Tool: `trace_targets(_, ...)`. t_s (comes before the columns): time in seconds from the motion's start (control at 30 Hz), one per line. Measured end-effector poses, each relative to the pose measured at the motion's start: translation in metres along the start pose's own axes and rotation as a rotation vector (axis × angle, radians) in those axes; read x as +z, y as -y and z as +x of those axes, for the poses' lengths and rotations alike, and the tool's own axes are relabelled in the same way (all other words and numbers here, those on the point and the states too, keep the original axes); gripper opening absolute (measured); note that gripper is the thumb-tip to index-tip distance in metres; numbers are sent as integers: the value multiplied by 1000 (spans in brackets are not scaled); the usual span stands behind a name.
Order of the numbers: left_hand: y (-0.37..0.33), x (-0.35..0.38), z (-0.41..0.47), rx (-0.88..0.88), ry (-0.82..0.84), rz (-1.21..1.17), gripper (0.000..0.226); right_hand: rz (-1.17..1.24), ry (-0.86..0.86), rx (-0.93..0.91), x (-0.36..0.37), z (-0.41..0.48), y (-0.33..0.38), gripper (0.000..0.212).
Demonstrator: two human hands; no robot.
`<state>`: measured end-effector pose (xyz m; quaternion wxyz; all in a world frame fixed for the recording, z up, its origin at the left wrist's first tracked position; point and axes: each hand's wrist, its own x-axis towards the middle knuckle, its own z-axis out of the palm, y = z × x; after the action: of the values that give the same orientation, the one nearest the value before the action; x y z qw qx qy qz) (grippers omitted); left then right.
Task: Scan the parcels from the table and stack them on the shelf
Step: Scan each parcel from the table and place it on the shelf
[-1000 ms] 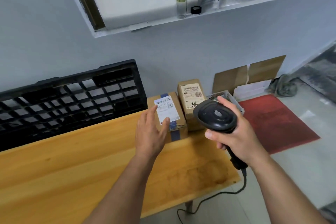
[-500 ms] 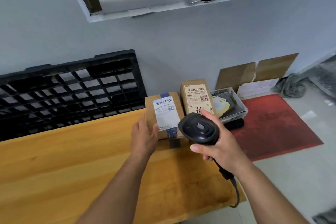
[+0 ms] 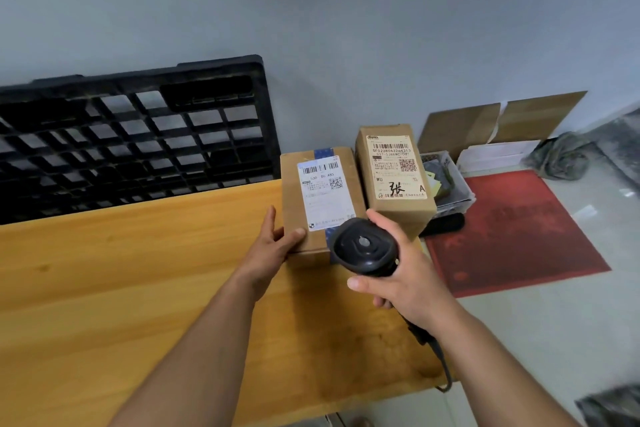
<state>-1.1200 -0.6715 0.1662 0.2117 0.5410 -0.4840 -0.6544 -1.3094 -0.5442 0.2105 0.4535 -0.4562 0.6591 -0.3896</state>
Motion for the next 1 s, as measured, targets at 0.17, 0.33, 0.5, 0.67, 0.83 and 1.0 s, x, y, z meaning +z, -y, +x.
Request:
trace_targets(0.17,3,18,0,85,58,56,63,-25,42,44,-3,3,4,96)
trace_targets(0.33,20,15,-15,173,72,77,80,-49,128,33,-11,-6,4,101)
trace_targets(0.5,25,9,-31,200,52,-25,76,-20,145,16,-9,-14,0,99)
trace_targets(0.67,28,-12,-46,156,8,-21,116,-32,187,-11,-5,-15,6,97)
trace_targets(0.83,25,-23,-69,131,-40,24,127,1,247,-30,4,-16,9,93)
trace_targets(1.0,23,-49,-97,141,-179,-11,133,166,261,-112,16,-22,28,94)
